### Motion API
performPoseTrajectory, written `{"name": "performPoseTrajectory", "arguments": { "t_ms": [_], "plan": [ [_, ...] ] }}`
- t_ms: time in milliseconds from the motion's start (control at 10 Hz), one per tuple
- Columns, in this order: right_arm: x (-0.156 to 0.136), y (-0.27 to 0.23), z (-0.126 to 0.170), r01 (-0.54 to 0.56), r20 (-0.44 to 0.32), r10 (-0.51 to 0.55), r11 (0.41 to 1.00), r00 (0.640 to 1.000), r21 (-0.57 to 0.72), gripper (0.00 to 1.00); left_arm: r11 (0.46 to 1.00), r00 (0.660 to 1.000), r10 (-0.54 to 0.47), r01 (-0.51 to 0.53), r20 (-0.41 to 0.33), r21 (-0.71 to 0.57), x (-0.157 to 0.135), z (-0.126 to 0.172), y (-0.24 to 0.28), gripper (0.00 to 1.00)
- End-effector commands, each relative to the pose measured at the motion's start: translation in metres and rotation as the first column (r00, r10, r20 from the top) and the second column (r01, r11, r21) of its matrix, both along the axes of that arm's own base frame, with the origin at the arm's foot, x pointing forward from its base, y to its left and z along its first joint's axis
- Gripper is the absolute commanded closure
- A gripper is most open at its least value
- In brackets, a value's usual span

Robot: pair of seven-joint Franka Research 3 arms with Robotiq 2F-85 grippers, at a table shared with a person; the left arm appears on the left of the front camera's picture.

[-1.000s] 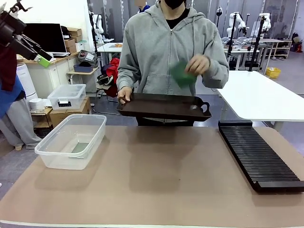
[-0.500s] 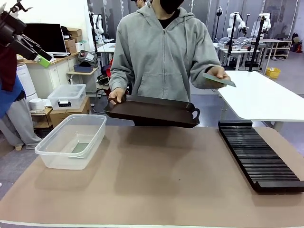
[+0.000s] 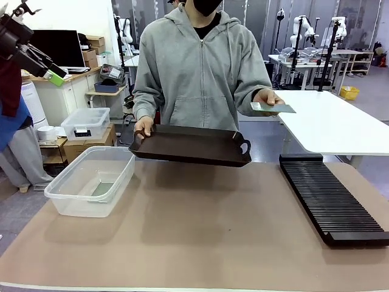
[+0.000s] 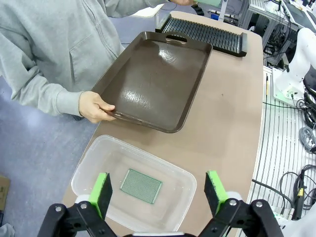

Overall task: Sort PCBs into racks and boxes based on the side picked up.
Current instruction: Pick up the Blank PCB handed by the Human.

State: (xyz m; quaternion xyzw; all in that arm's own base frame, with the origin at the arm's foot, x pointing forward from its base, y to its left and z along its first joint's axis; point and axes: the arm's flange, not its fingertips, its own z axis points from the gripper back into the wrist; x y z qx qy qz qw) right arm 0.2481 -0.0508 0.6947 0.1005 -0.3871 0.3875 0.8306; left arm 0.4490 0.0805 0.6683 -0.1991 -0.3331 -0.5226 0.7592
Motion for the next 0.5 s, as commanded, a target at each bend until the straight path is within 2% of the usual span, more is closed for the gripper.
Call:
{"name": "performPoseTrajectory", "arguments": {
  "t_ms": [0, 400],
  "plan": [
    [0.0004, -0.0005, -0.0018, -0.003, -0.008, 0.003, 1.0, 1.0, -0.001, 0.0, 1.0, 1.0, 0.001, -0.001, 0.0, 0.001, 0.0, 0.0004, 0.0, 0.0],
    [0.0004, -0.0005, -0.0018, -0.003, -0.008, 0.003, 1.0, 1.0, -0.001, 0.0, 1.0, 1.0, 0.001, -0.001, 0.0, 0.001, 0.0, 0.0004, 0.0, 0.0]
  ]
}}
